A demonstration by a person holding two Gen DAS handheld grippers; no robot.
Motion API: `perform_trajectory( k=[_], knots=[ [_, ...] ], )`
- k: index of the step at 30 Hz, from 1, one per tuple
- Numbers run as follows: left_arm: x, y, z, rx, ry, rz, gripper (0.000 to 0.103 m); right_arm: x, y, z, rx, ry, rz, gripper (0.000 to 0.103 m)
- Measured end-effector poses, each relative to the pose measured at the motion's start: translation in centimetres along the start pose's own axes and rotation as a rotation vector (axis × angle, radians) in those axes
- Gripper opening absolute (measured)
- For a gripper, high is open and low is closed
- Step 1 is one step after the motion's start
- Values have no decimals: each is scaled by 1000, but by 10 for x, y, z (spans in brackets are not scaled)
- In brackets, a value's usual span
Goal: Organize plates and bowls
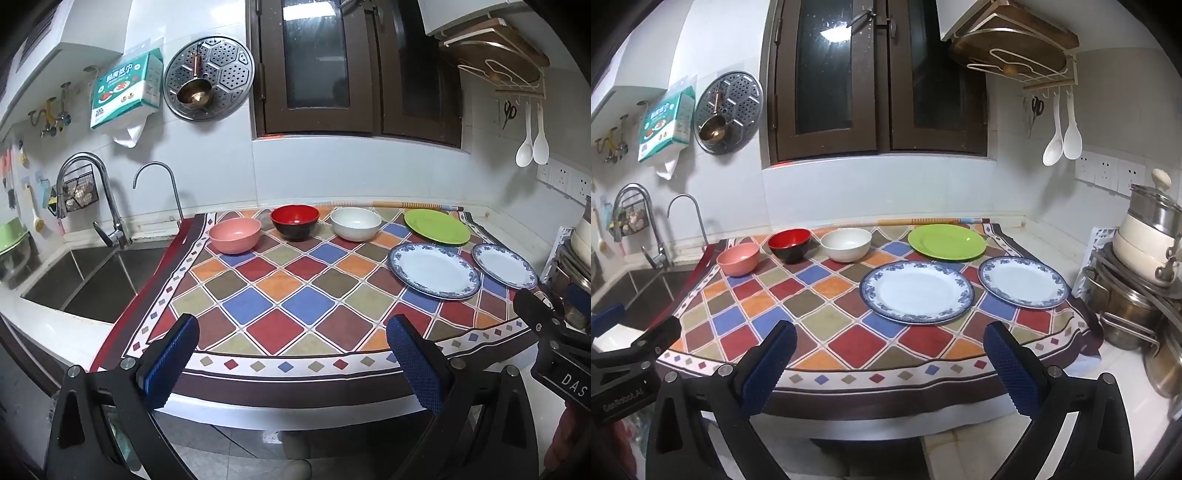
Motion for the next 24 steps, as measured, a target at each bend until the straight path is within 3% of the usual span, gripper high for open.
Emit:
perform_trajectory(
  k=[24],
  knots=[
    [-2, 0, 1, 3, 1, 0, 103, -2, -2, 1, 2, -1, 3, 102]
  ],
)
Point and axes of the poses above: each gripper's, at about its wrist camera, not at the fingertips, and z roughly against the way its jaws point, y to its left, x to its top, the point moved 10 cm from there along -z, roughly the way its jaws point, and after that the axes turned 15 degrees about -y, right-handed, at the moved point
